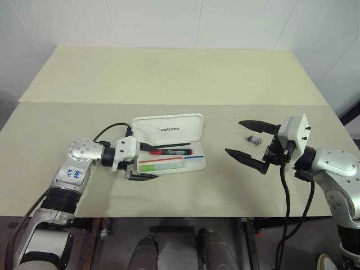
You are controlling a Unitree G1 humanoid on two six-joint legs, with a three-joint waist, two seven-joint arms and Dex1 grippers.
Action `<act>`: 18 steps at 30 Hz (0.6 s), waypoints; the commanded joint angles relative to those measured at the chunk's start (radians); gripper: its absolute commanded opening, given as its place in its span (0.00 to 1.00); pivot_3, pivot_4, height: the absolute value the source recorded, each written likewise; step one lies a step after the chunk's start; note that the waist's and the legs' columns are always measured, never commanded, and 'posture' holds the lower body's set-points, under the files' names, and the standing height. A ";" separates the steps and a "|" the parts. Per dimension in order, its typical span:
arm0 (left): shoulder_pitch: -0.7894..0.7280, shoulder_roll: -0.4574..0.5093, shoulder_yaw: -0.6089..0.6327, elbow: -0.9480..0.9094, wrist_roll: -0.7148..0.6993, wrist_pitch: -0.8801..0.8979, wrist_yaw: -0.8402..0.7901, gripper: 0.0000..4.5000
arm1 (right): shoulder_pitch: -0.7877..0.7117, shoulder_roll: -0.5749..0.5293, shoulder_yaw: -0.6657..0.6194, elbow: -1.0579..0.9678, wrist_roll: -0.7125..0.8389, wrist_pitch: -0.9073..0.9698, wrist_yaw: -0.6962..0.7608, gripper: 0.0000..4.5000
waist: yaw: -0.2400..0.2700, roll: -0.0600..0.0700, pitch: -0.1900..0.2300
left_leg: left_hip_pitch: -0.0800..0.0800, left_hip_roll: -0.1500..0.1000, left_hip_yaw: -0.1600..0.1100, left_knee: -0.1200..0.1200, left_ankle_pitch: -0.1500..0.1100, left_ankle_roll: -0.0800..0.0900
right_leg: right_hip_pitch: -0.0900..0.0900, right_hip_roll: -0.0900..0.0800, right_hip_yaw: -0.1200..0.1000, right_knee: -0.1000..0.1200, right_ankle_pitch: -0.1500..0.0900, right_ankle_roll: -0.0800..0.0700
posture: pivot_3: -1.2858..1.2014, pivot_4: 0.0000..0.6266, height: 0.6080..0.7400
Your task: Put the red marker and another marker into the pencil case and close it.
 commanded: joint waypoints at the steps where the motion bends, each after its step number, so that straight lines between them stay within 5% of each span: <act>1: -0.019 -0.009 0.037 -0.021 -0.028 -0.014 0.018 0.99 | -0.014 0.003 -0.014 -0.009 0.009 -0.011 0.001 1.00 | 0.000 0.000 0.000 | 0.000 0.000 0.000 0.000 0.000 0.000 | 0.000 0.000 0.000 0.000 0.000 0.000 | 0.52 0.24 1.00; 18: -0.015 -0.013 0.064 -0.016 -0.003 -0.036 0.089 0.99 | -0.030 0.006 -0.003 -0.001 0.011 -0.008 0.006 1.00 | 0.000 0.000 0.000 | 0.000 0.000 0.000 0.000 0.000 0.000 | 0.000 0.000 0.000 0.001 0.001 0.002 | 0.52 0.24 1.00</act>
